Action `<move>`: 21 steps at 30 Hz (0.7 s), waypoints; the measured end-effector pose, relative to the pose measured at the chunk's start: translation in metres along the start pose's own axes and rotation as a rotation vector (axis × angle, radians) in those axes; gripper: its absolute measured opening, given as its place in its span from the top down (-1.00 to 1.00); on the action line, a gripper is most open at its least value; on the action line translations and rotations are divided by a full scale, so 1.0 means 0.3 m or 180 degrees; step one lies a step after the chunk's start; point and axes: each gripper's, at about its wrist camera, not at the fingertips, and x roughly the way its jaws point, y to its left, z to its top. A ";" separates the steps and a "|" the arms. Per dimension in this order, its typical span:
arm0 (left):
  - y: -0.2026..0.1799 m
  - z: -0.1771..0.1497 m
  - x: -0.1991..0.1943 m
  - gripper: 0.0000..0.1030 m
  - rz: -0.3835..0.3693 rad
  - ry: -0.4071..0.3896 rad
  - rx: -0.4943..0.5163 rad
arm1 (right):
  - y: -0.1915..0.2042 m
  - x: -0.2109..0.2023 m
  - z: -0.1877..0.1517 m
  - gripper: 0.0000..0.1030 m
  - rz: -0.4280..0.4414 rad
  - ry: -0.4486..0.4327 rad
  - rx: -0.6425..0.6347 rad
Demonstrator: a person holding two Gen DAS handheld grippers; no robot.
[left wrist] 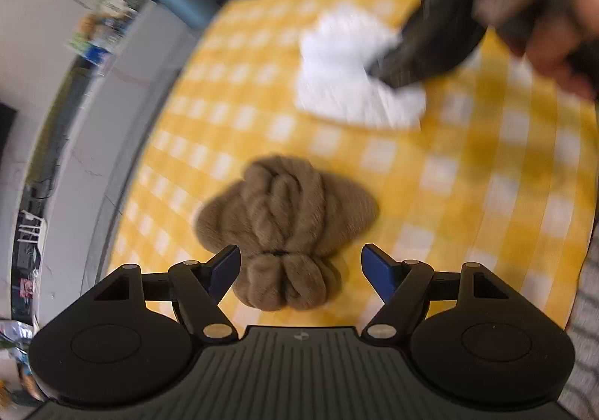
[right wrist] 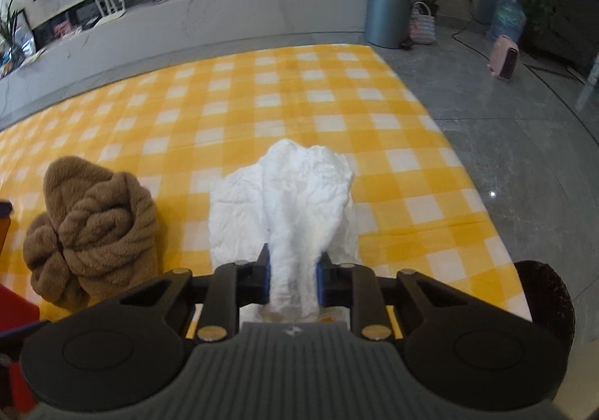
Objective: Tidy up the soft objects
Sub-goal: 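Grasp the brown fuzzy towel with the left gripper while the right gripper lifts the white cloth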
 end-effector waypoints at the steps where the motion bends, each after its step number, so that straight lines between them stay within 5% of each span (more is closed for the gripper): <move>1: -0.005 0.000 0.023 -0.68 -0.0034 0.0060 0.0047 | 0.002 -0.010 -0.001 0.61 0.0003 -0.0015 -0.0006; 6: 0.003 -0.001 0.101 -0.68 -0.0051 0.0290 0.0060 | 0.016 -0.059 0.005 0.61 0.0181 -0.0140 -0.0017; 11: 0.036 0.016 0.159 -0.80 -0.0152 0.0513 -0.0107 | 0.012 -0.057 0.005 0.61 0.0682 -0.0022 0.0258; 15: 0.038 0.022 0.225 -0.87 -0.0043 0.0713 -0.0041 | 0.020 -0.069 0.009 0.61 0.0743 -0.0034 0.0288; 21: 0.096 0.037 0.255 -0.87 -0.0122 0.0742 -0.0353 | 0.002 -0.075 0.015 0.61 0.0784 -0.0059 0.0347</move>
